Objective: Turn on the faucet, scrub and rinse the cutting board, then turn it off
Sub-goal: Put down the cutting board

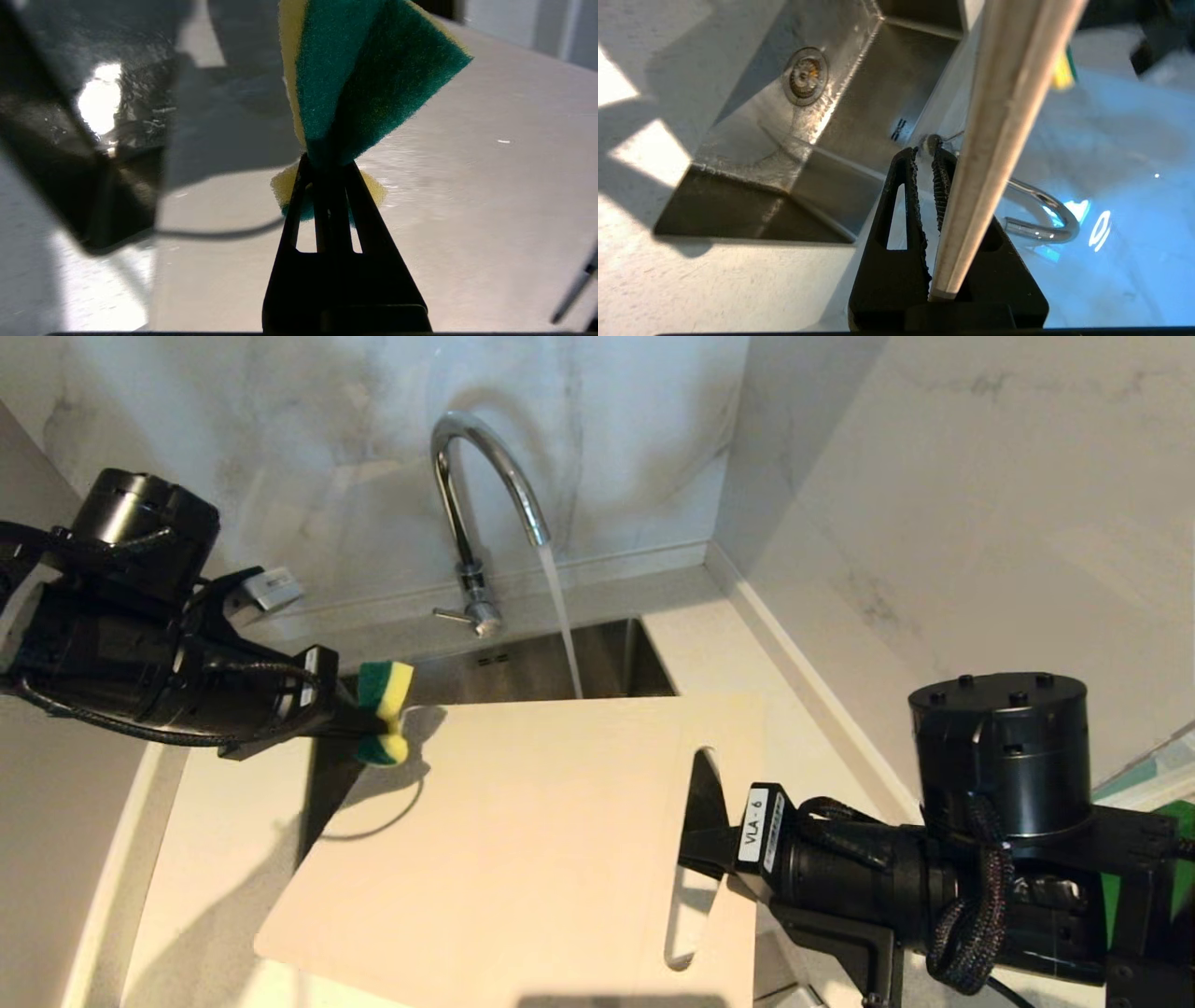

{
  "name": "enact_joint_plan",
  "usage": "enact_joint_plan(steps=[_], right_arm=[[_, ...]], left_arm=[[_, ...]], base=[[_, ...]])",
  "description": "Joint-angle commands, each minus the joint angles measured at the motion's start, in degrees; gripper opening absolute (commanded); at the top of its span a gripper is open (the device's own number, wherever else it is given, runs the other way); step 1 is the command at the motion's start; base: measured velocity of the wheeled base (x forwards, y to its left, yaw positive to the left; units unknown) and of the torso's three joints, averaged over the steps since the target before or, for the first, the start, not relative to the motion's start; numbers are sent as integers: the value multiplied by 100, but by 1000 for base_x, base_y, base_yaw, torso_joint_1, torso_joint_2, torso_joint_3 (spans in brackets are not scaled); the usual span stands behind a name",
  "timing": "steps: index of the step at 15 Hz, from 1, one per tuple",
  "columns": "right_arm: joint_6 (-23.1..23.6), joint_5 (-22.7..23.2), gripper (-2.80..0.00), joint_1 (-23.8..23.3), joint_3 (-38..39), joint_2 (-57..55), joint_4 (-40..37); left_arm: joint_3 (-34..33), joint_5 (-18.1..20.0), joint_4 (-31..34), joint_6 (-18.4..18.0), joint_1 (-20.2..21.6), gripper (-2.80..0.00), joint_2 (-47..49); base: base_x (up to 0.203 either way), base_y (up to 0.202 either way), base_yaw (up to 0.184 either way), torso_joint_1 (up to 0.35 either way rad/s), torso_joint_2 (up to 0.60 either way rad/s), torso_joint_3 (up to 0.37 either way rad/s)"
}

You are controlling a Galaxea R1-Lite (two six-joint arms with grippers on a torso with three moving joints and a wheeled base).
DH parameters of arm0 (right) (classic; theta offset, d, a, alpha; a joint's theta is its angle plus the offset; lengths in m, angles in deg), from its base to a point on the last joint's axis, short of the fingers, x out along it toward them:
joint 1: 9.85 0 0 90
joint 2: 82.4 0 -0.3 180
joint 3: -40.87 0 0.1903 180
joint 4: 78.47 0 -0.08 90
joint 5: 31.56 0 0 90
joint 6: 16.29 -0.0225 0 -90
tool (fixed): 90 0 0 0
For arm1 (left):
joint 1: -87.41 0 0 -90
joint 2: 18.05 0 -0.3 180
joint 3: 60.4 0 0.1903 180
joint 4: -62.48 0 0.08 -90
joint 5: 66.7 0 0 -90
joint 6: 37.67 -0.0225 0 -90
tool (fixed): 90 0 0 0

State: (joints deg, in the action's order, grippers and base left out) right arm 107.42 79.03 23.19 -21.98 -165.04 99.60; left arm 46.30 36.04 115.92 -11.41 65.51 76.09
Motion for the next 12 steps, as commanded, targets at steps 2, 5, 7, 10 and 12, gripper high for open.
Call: enact_joint_plan(steps=[2, 5, 7, 10, 12], right_arm=[[88, 81, -280, 68, 37, 36, 18], [197, 117, -280, 107, 46, 122, 9], [197, 162, -280, 107, 55, 149, 9], [206, 213, -280, 115, 81, 243, 9], [206, 218, -280, 115, 90, 271, 14]], left_arm=[[643, -41, 166, 242, -661, -280, 462], [976, -90, 188, 265, -874, -280, 933], [984, -96, 192, 221, -929, -280, 1081], [913, -96, 192, 136, -877, -280, 1170], [727, -96, 192, 16, -747, -280, 1109]], base=[[0, 0, 0, 0, 0, 0], [0, 0, 0, 0, 0, 0], [0, 0, 0, 0, 0, 0], [0, 0, 0, 0, 0, 0], [0, 0, 0, 0, 0, 0]])
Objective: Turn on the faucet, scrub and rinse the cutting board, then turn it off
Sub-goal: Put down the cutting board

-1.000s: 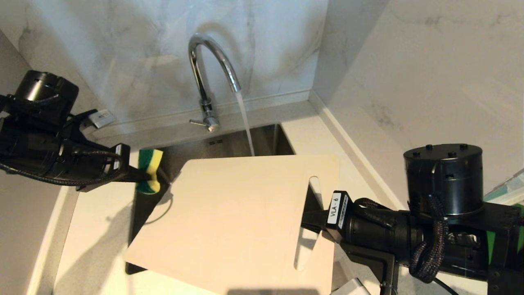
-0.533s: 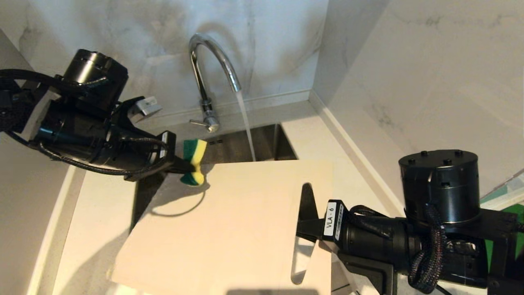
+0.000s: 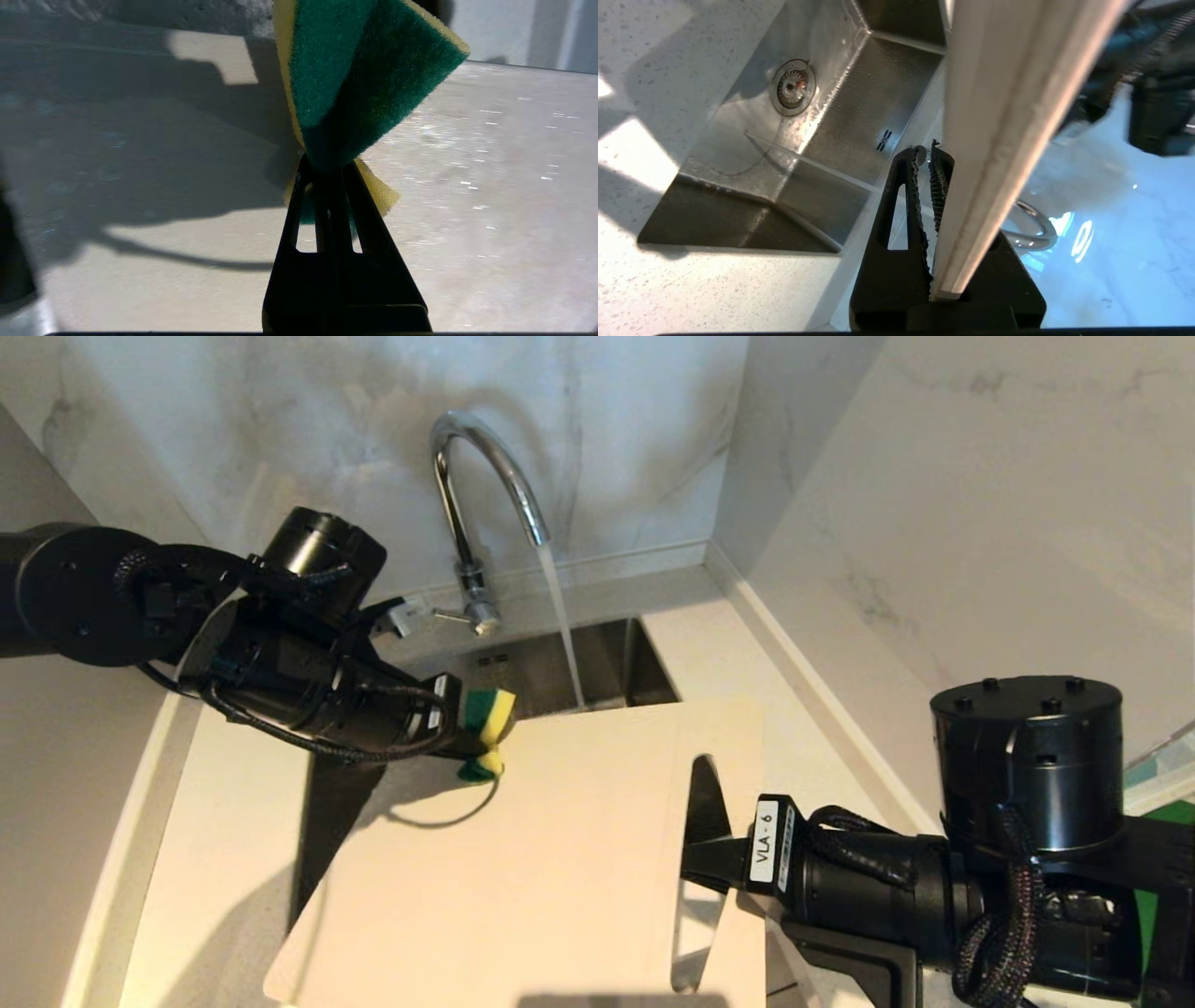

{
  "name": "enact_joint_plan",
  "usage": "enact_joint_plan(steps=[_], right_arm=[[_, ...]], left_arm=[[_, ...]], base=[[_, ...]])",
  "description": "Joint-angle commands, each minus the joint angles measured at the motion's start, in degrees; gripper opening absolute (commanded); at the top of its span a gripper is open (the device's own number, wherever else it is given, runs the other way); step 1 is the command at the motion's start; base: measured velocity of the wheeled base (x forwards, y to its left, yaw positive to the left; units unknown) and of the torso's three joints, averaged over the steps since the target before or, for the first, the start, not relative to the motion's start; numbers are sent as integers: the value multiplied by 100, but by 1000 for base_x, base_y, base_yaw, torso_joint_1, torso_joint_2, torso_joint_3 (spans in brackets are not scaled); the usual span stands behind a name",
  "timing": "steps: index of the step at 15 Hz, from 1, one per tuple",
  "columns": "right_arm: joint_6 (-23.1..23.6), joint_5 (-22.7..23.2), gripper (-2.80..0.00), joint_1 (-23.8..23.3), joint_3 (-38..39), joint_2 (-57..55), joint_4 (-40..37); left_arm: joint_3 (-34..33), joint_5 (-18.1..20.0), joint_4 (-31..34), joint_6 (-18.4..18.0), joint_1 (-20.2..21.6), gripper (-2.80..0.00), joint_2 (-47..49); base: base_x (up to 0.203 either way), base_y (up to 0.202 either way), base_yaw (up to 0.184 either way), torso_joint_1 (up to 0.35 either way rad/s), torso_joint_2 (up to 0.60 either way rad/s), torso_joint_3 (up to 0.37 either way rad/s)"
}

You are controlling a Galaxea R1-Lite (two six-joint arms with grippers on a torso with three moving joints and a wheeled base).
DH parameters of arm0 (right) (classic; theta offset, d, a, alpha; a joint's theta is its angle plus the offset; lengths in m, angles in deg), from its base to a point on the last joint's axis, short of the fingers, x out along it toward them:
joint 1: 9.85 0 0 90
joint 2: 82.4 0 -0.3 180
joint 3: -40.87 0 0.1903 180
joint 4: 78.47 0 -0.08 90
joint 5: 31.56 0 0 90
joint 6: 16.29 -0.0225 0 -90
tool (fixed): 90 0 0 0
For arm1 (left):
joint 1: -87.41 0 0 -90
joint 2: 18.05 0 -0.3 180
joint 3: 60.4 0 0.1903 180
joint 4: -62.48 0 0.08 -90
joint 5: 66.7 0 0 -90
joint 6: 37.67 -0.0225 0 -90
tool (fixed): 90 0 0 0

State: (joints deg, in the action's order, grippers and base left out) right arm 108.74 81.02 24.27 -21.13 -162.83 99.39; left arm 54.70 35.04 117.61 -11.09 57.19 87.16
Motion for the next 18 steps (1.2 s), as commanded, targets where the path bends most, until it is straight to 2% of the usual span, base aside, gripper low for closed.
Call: enact_joint_plan(steps=[1, 6, 10, 14, 16, 18], right_arm=[[76, 19, -280, 5, 5, 78, 32], [83, 14, -280, -2, 22, 98, 36], [79, 19, -280, -2, -4, 111, 44], [65, 10, -280, -11, 6, 124, 48], [66, 2, -280, -11, 22, 124, 43], [65, 1, -280, -20, 22, 115, 48]], left_arm=[[-232, 11, 18, -74, 206, -280, -43], [-1232, 76, -40, -449, 984, -280, -455], [-2082, 511, -276, -1002, 1899, -280, -731], [-2922, 709, -710, -1516, 2673, -280, -1037], [-2936, 885, -760, -1695, 2939, -280, -1150], [-2638, 902, -725, -1674, 2921, -280, -1280]], base=[[0, 0, 0, 0, 0, 0], [0, 0, 0, 0, 0, 0], [0, 0, 0, 0, 0, 0], [0, 0, 0, 0, 0, 0], [0, 0, 0, 0, 0, 0], [0, 0, 0, 0, 0, 0]])
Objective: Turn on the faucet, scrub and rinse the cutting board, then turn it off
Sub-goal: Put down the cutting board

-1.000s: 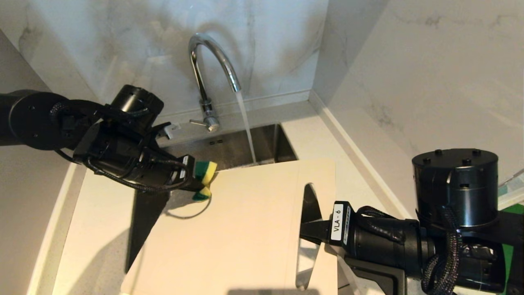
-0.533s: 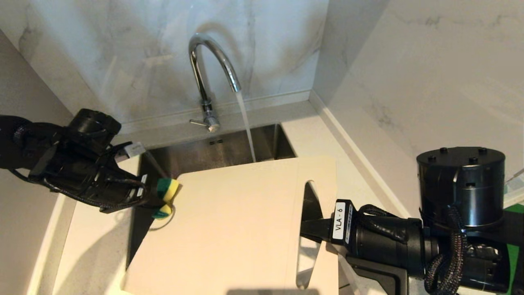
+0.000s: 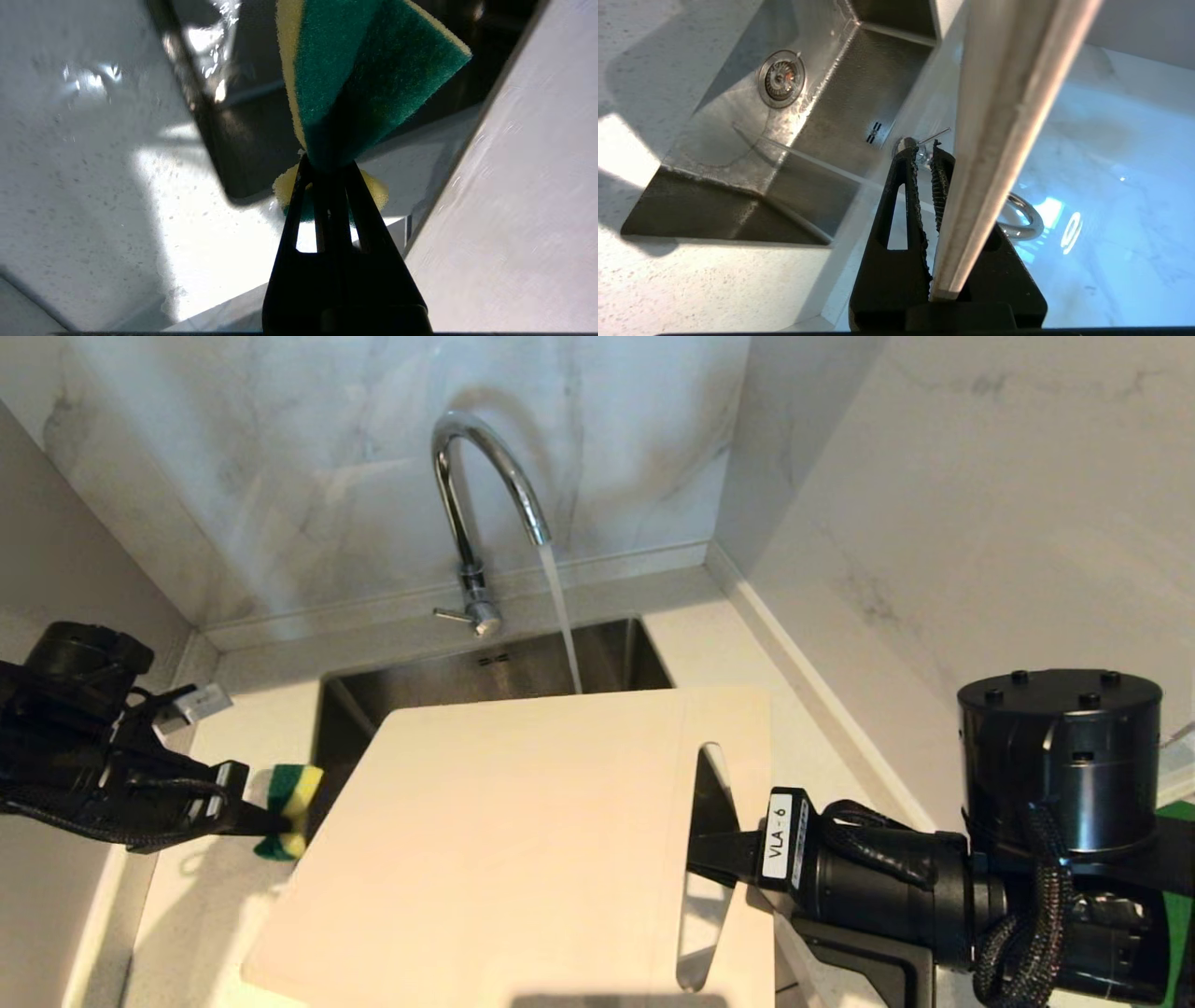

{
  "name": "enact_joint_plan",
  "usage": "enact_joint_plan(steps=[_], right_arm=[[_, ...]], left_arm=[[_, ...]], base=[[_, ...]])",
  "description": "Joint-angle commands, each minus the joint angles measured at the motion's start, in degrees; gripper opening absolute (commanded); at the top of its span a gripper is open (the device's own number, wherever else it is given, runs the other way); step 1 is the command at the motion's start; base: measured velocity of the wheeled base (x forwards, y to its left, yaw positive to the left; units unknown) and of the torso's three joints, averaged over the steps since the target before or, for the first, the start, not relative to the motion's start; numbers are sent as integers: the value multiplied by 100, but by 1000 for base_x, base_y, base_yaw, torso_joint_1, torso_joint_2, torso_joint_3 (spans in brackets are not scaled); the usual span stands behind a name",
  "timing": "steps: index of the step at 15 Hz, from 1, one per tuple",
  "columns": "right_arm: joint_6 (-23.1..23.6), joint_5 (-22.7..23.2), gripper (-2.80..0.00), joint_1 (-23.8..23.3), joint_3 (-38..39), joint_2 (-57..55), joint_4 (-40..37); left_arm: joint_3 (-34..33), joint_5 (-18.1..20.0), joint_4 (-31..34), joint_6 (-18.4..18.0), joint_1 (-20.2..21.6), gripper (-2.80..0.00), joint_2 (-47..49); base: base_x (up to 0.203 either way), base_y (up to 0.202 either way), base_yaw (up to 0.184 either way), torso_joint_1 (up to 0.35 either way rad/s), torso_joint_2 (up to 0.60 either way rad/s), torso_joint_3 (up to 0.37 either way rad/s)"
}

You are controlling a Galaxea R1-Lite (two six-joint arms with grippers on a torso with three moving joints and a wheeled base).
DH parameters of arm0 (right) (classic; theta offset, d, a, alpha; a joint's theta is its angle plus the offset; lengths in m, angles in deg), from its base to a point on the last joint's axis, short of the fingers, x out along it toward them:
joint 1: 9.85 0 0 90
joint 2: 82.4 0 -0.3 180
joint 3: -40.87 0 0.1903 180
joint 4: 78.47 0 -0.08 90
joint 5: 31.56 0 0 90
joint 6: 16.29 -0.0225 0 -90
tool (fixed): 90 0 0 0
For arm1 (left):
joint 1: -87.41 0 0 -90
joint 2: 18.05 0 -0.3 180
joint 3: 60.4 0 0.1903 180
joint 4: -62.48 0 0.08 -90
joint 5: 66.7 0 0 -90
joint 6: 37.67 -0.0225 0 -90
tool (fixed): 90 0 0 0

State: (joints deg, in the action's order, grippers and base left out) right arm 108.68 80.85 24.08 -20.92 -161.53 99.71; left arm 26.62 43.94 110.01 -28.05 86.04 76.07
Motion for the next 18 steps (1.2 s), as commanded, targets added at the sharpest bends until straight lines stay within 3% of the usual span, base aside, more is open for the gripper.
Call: enact_joint_plan(steps=[1, 5, 8, 14, 18], right_arm=[[71, 18, -280, 0, -6, -33, 13], [71, 9, -280, 0, 2, -46, 7], [71, 18, -280, 8, 10, -15, 7], [71, 18, -280, 9, 28, 2, 7], [44, 27, -280, 6, 90, 126, 7]], left_arm=[[395, 8, 94, 57, 1, -280, -210], [1856, -3, 779, 414, -220, -280, -96], [2839, -204, 1206, 735, -1060, -280, 130], [3171, -1130, 1398, 1133, -2825, -280, 745], [3057, -1161, 1390, 1240, -3015, -280, 1067]], base=[[0, 0, 0, 0, 0, 0], [0, 0, 0, 0, 0, 0], [0, 0, 0, 0, 0, 0], [0, 0, 0, 0, 0, 0], [0, 0, 0, 0, 0, 0]])
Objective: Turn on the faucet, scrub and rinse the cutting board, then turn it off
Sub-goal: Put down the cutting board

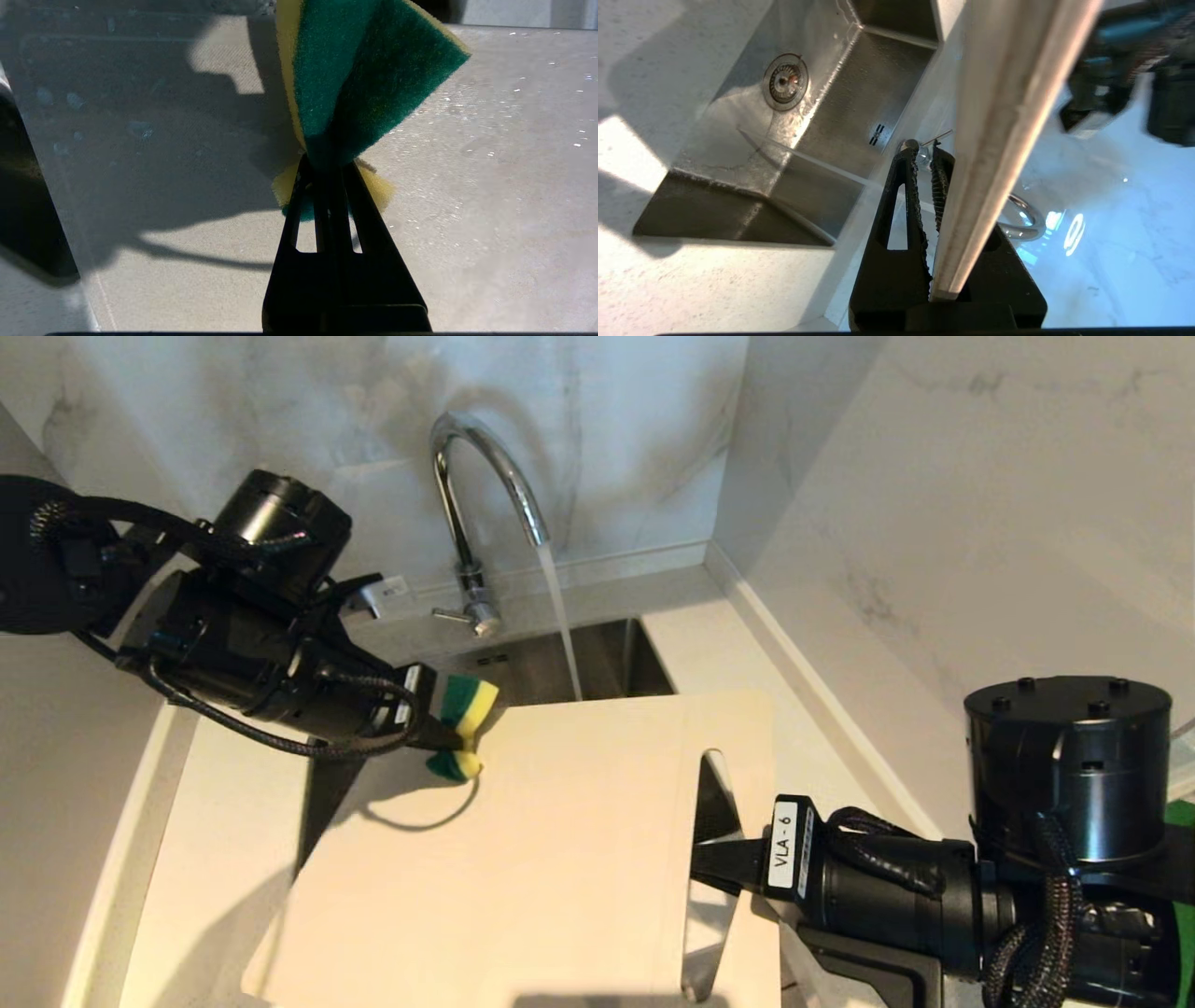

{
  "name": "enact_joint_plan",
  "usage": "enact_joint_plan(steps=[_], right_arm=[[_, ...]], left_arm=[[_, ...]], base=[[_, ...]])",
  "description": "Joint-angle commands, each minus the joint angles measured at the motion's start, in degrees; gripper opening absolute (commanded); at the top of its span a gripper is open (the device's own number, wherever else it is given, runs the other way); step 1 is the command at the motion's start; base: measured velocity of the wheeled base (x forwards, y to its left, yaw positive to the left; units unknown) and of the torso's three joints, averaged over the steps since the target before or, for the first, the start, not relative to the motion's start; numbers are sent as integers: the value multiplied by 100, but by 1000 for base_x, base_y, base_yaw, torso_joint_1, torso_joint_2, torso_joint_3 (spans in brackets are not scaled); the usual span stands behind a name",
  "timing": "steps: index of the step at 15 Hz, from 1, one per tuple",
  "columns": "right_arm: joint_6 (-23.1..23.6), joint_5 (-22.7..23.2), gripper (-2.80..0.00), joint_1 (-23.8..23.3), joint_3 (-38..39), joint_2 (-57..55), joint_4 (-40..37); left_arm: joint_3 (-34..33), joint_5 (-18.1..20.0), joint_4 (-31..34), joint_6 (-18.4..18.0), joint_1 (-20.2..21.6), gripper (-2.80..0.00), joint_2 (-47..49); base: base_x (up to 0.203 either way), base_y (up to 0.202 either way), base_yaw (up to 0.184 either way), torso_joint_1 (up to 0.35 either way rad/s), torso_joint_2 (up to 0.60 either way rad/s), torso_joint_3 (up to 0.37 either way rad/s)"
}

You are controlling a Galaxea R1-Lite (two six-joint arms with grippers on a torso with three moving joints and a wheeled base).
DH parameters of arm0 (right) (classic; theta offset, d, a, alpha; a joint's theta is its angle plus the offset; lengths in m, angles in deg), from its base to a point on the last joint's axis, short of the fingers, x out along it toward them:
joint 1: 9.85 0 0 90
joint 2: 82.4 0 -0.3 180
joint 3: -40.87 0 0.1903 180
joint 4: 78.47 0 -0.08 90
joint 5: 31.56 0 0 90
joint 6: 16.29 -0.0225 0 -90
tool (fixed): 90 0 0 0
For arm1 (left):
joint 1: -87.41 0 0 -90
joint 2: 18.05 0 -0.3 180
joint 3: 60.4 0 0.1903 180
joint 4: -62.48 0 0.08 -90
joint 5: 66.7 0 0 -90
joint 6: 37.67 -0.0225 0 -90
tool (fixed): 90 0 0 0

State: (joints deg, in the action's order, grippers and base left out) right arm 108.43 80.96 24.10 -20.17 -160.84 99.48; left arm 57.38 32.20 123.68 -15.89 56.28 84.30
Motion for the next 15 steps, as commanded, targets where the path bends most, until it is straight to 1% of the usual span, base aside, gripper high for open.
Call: enact_joint_plan(steps=[1, 4, 7, 8, 11, 12, 14, 15], right_arm=[[70, 25, -280, 6, 23, 57, 30], [70, 16, -280, 4, 23, 57, 30], [43, 7, -280, -3, 5, 57, 30], [43, 7, -280, -3, 13, 57, 30], [43, -2, -280, -3, 8, 57, 30], [43, 7, -280, -11, -4, 57, 30], [43, -2, -280, -11, 14, 57, 30], [43, -10, -280, -11, 14, 57, 30]], left_arm=[[-36, 15, 22, 45, -24, -280, 259], [-182, 39, 28, 45, 262, -280, 203], [-687, 88, -44, -1, 795, -280, -34], [-951, 168, -166, -75, 1029, -280, -144], [-1818, 476, -567, -553, 1888, -280, -407], [-1995, 597, -637, -688, 2142, -280, -508], [-2090, 780, -675, -897, 2568, -280, -618], [-2071, 824, -683, -946, 2718, -280, -715]], base=[[0, 0, 0, 0, 0, 0], [0, 0, 0, 0, 0, 0], [0, 0, 0, 0, 0, 0], [0, 0, 0, 0, 0, 0], [0, 0, 0, 0, 0, 0], [0, 0, 0, 0, 0, 0], [0, 0, 0, 0, 0, 0], [0, 0, 0, 0, 0, 0]])
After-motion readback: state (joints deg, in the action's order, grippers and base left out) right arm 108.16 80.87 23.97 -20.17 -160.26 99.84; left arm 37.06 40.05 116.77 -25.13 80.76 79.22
